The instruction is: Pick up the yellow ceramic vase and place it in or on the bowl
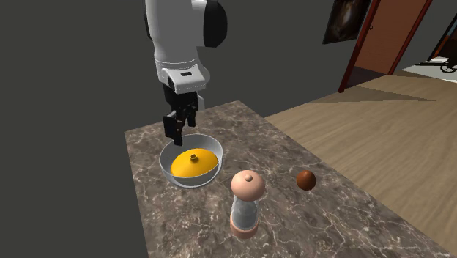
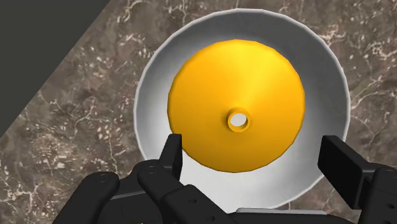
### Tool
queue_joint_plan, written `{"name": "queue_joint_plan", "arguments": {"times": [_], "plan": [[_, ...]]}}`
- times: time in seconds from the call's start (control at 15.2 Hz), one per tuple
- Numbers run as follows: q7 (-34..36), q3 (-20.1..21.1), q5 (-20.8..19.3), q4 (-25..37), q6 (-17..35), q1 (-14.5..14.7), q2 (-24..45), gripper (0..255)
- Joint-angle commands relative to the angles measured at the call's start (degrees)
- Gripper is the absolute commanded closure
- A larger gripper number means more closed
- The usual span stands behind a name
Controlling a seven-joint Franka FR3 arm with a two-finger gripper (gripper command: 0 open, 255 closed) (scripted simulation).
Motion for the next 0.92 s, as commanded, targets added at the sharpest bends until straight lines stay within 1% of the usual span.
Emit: {"name": "queue_joint_plan", "arguments": {"times": [0.0, 0.07, 0.33, 0.86], "plan": [[0.0, 0.0, 0.0, 0.0, 0.0, 0.0, 0.0, 0], [0.0, 0.0, 0.0, 0.0, 0.0, 0.0, 0.0, 0], [-0.6, 0.1, 0.8, 7.9, -7.3, 0.3, 0.9, 0], [-0.6, 0.1, 0.8, 7.9, -7.3, 0.3, 0.9, 0]]}}
